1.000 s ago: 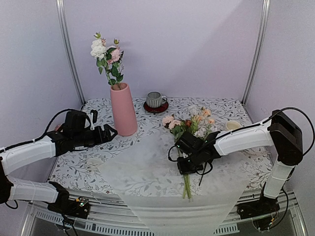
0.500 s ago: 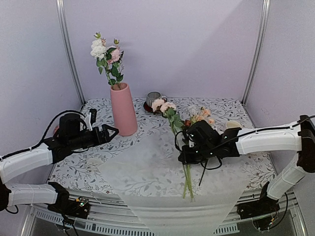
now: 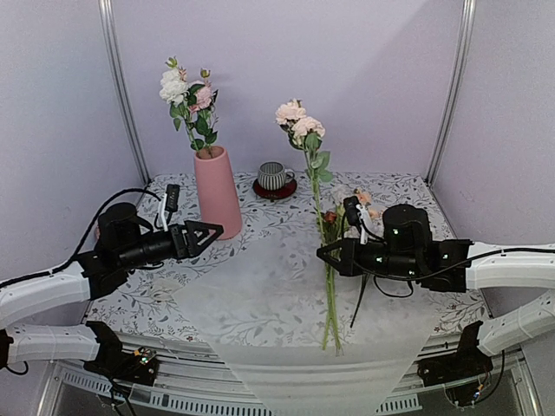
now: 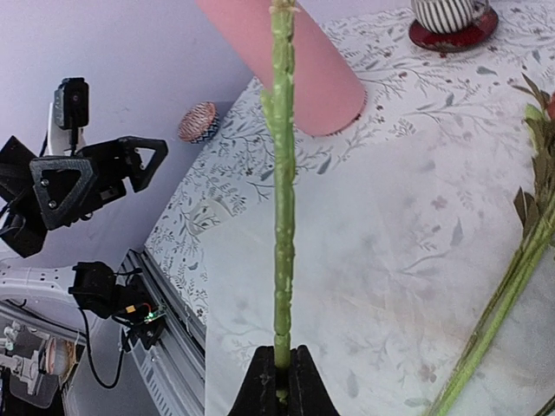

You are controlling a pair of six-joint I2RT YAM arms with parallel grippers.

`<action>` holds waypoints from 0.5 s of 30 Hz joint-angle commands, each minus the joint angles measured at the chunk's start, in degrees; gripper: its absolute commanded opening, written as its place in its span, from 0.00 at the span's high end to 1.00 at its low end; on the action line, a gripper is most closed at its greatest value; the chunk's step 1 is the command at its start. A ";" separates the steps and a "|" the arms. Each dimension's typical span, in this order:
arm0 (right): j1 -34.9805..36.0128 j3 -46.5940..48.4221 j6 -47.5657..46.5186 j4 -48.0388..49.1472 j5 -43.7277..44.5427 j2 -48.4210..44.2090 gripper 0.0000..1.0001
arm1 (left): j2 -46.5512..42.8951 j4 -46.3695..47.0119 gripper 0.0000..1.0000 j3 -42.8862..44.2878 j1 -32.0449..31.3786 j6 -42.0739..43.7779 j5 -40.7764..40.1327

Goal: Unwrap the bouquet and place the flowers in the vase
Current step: Pass from the right arm to the left

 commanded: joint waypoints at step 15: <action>2.63 -1.30 -9.19 23.97 -9.44 2.05 0.98 | 6.66 25.78 0.02 -1.26 -8.65 0.78 2.35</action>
